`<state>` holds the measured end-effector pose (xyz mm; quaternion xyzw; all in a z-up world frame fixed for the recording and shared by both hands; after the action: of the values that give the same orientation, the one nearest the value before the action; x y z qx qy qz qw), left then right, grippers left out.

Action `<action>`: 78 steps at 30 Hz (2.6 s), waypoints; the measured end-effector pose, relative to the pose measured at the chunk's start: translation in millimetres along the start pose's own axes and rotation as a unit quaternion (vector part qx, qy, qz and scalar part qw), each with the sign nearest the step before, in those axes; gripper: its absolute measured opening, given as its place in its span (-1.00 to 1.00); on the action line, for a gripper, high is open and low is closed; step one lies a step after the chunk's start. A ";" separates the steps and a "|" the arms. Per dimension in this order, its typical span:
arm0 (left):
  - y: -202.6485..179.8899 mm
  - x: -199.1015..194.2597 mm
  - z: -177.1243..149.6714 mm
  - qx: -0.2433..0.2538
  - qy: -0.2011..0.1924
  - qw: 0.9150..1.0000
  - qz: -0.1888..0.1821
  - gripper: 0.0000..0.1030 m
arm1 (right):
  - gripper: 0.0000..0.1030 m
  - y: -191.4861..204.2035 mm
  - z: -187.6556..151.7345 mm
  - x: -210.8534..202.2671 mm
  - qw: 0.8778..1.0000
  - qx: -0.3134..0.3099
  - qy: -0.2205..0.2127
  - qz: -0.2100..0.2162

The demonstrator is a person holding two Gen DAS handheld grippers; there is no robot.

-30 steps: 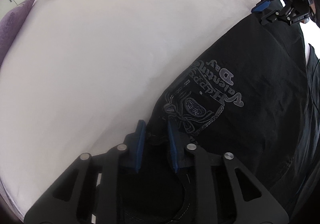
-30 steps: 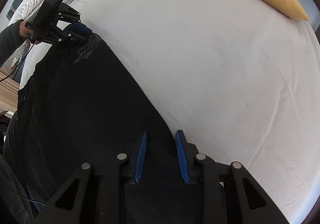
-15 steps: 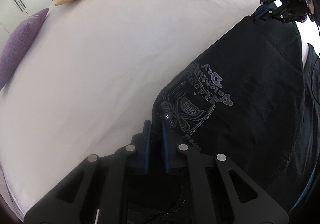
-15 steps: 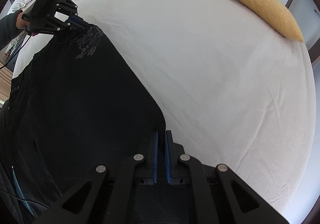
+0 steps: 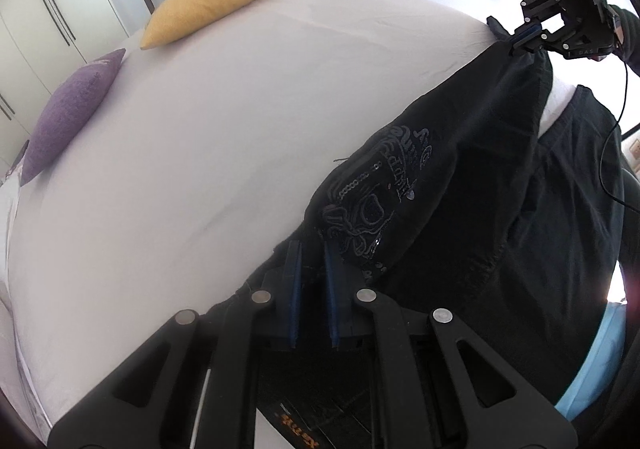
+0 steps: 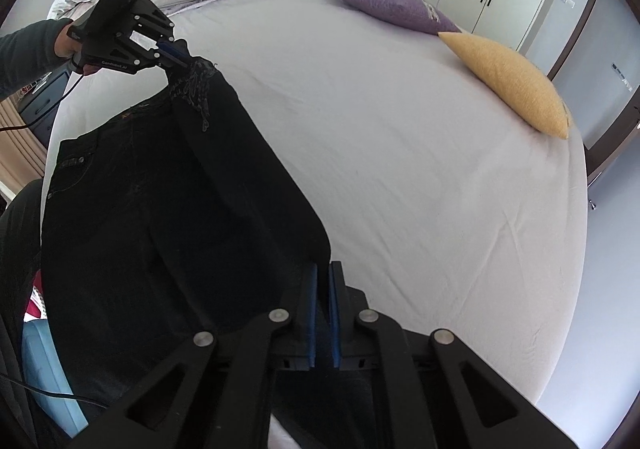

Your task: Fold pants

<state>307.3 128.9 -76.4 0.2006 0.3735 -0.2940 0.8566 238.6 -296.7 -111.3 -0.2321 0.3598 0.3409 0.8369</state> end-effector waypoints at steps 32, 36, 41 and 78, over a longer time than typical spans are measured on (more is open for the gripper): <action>-170.4 -150.4 -210.5 -0.036 0.044 0.998 -0.022 -0.82 | -0.88 274.5 -103.3 -56.9 0.999 0.033 -0.009 -0.001; -172.2 -144.9 -216.9 -0.029 0.057 0.998 -0.017 -0.82 | -0.88 296.4 -108.5 -49.1 1.000 0.004 0.004 -0.004; -179.5 -145.8 -220.4 -0.025 0.055 0.998 -0.017 -0.82 | -0.87 299.8 -116.9 -44.8 1.000 -0.002 0.014 -0.007; -199.0 -131.9 -160.0 -0.120 -0.033 0.990 -0.067 0.30 | -0.10 250.3 -123.9 -84.8 0.977 0.195 -0.058 0.068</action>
<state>21.4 117.1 -103.5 0.0612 0.3905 -0.3102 0.8646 -44.2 -244.3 -161.1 -0.0191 0.3856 0.3327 0.8603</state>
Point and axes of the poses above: each gripper's, at about its wrist camera, not at the fingertips, and x roughly the way its jaws point, y to its left, z to its top, the point moved 1 cm from there along x, roughly the way its jaws point, and after that the axes turned 11 degrees about -y, right-handed, at the moved point
